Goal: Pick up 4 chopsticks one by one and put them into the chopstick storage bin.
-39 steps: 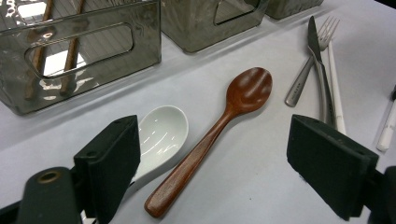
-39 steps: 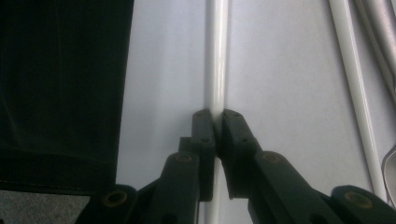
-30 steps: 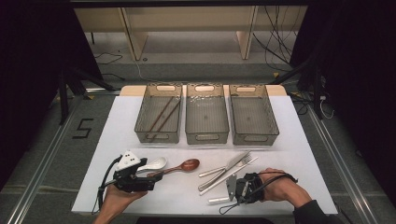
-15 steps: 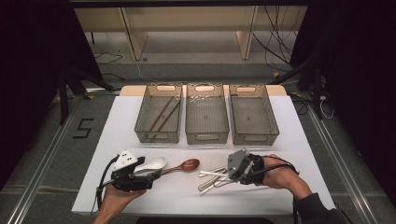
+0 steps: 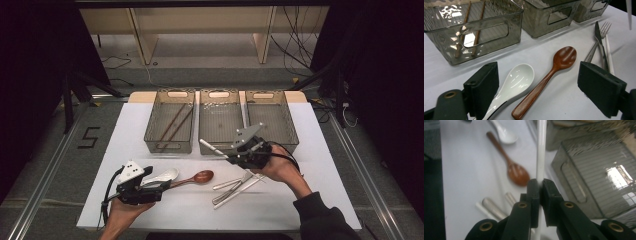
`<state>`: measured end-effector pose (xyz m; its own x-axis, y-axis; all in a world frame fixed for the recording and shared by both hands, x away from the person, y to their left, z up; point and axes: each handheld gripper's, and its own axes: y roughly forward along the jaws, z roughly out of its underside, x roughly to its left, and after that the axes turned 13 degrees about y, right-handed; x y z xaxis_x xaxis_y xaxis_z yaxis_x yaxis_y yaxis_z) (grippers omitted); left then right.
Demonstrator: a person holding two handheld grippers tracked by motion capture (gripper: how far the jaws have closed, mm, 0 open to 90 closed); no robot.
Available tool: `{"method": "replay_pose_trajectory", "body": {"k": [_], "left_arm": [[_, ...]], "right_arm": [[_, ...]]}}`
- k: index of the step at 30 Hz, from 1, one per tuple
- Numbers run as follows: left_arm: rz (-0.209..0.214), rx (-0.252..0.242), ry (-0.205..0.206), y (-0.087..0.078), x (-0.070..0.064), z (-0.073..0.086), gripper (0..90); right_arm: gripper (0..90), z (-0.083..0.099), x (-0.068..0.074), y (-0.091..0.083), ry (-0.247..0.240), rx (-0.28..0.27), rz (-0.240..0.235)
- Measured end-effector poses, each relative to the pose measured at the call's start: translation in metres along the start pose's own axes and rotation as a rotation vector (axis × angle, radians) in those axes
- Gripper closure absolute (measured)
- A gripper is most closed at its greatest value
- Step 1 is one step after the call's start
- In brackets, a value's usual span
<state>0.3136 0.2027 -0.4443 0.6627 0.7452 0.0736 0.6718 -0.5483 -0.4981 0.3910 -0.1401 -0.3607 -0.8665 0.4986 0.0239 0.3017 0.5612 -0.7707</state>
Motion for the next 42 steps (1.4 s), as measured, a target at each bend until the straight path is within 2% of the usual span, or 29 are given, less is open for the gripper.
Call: {"method": "replay_pose_trajectory", "body": {"k": [6, 11, 14, 22, 28, 31, 36, 42], "left_arm": [[-0.009, -0.004, 0.006, -0.001, 0.0, 0.001, 16.8], [-0.026, -0.014, 0.015, -0.003, 0.0, 0.001, 16.8], [-0.021, -0.022, -0.001, -0.003, 0.0, 0.002, 16.8], [-0.013, -0.028, -0.004, -0.005, -0.004, 0.003, 16.6], [-0.011, -0.035, -0.006, -0.006, -0.007, 0.003, 16.4], [-0.02, -0.03, 0.016, -0.006, -0.008, 0.003, 16.4], [-0.014, -0.039, 0.017, -0.007, -0.008, 0.003, 16.3], [-0.015, -0.044, 0.016, -0.007, -0.007, 0.003, 16.3]], "right_arm": [[85.1, -0.024, -0.009, 0.009, 0.08, -0.084, -0.004], [85.1, -0.046, -0.014, 0.016, 0.176, -0.157, -0.01], [85.1, -0.06, -0.017, 0.02, 0.212, -0.205, -0.001], [85.1, -0.094, -0.027, 0.035, 0.325, -0.297, 0.011], [85.1, -0.119, -0.029, 0.046, 0.358, -0.33, 0.018], [85.1, -0.133, -0.029, 0.05, 0.364, -0.349, 0.02], [85.1, -0.156, -0.03, 0.058, 0.373, -0.363, 0.019], [85.0, -0.173, -0.032, 0.071, 0.386, -0.373, 0.019]]}}
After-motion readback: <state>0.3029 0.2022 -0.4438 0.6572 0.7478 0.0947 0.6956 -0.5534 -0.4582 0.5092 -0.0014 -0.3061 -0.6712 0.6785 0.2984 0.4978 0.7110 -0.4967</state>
